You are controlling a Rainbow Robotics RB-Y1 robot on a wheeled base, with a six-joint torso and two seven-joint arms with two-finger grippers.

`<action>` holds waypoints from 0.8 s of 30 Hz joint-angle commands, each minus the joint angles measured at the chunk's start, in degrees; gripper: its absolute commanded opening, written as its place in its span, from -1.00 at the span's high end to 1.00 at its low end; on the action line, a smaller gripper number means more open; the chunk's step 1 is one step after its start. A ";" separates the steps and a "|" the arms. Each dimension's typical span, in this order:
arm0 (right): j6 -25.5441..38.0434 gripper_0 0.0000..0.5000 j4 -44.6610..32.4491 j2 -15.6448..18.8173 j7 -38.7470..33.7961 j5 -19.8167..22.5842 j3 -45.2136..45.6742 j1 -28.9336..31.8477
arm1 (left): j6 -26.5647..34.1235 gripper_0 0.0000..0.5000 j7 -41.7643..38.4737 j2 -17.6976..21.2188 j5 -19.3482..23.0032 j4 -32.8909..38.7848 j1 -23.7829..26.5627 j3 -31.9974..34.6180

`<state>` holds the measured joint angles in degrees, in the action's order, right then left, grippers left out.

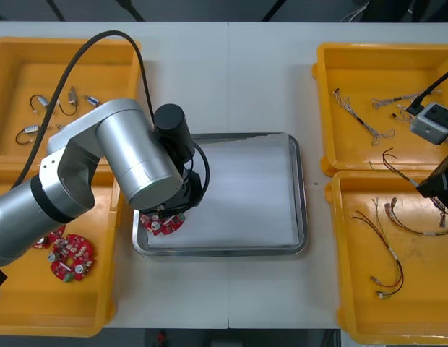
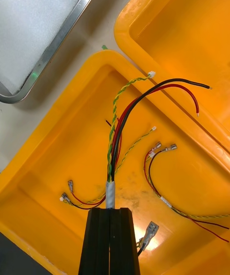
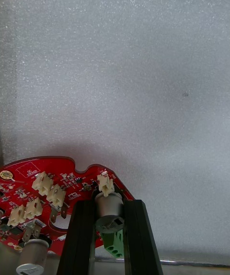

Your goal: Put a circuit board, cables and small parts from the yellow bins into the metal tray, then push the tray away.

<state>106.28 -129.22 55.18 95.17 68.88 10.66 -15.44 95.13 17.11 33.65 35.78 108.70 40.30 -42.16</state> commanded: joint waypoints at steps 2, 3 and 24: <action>-0.11 1.00 -1.48 -0.33 -2.01 0.12 -0.29 -1.44 | -1.61 1.00 -5.07 -1.05 2.10 0.29 1.45 -0.73; -0.11 1.00 -1.48 -0.33 -2.01 0.12 -0.29 -1.44 | -1.70 1.00 -5.15 -1.05 2.19 0.29 1.36 -0.82; -0.11 1.00 -1.48 -0.33 -2.01 0.12 -0.29 -1.44 | -4.69 0.87 -7.70 -1.13 2.19 0.29 1.45 -2.49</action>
<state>106.28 -129.22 55.18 95.17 68.88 10.66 -15.44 91.07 12.70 33.65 38.07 108.53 40.30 -43.89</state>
